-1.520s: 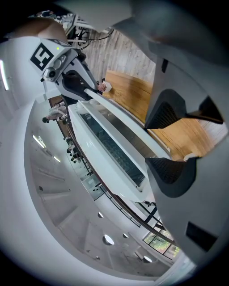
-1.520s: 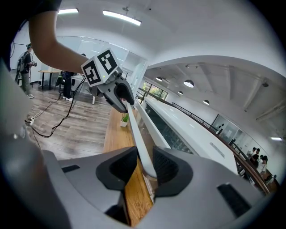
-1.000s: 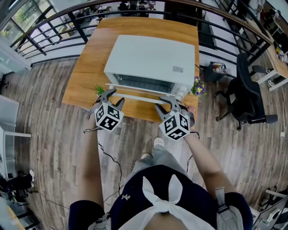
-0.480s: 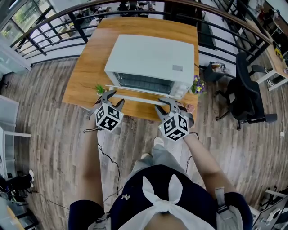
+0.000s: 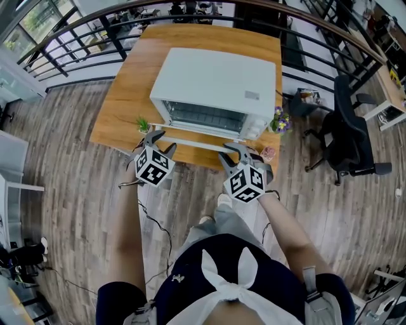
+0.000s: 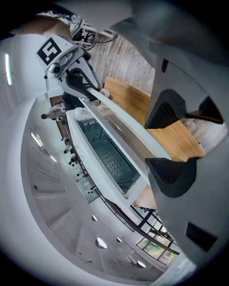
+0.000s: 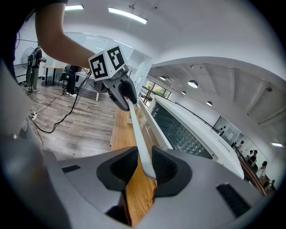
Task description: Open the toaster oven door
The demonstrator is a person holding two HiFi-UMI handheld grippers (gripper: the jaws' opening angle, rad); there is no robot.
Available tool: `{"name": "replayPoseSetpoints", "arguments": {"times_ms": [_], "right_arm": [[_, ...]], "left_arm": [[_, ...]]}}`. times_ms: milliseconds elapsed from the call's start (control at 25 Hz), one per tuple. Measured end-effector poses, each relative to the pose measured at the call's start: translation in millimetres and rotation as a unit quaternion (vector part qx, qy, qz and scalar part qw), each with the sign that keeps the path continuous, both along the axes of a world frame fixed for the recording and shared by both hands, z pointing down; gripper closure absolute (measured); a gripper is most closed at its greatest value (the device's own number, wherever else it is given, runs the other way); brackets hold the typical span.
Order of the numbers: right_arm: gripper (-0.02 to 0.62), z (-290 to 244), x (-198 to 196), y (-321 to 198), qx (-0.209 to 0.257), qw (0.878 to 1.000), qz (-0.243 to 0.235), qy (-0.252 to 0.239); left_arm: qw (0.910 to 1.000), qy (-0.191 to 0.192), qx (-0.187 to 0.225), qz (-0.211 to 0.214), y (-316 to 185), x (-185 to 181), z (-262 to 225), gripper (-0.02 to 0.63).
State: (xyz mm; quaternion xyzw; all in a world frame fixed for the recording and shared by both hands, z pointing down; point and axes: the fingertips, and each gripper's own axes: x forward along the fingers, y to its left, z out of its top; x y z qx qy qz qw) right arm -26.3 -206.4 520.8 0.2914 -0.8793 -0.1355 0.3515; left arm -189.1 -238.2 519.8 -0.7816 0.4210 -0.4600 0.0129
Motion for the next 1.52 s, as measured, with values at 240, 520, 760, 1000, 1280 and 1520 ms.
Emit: {"name": "replayPoseSetpoints", "arguments": {"times_ms": [240, 520, 760, 1000, 1280, 1520], "right_arm": [[0.495, 5.8, -2.9, 9.7, -0.008, 1.0, -0.003, 0.006], [0.499, 12.2, -4.6, 15.9, -0.013, 1.0, -0.006, 0.015], [0.502, 19.7, -5.7, 25.3, -0.019, 0.999, -0.007, 0.025], [0.501, 21.7, -7.2, 29.3, -0.025, 0.999, -0.002, 0.027], [0.505, 31.0, -7.6, 36.2, -0.037, 0.999, -0.006, 0.032], [0.508, 37.3, -9.9, 44.6, -0.053, 0.998, -0.005, 0.02]], "left_arm": [[0.9999, 0.001, -0.011, 0.001, 9.3, -2.2, 6.0, 0.396], [0.9998, -0.003, -0.018, -0.001, 14.9, -3.5, 12.6, 0.396], [0.9996, -0.006, -0.029, 0.002, 23.2, -3.7, 20.8, 0.396], [0.9997, -0.005, -0.026, 0.001, 27.3, -5.4, 23.7, 0.396], [0.9993, -0.009, -0.036, 0.001, 33.0, -5.4, 33.9, 0.396], [0.9991, -0.014, -0.041, 0.0, 40.3, -7.2, 43.1, 0.396]]}}
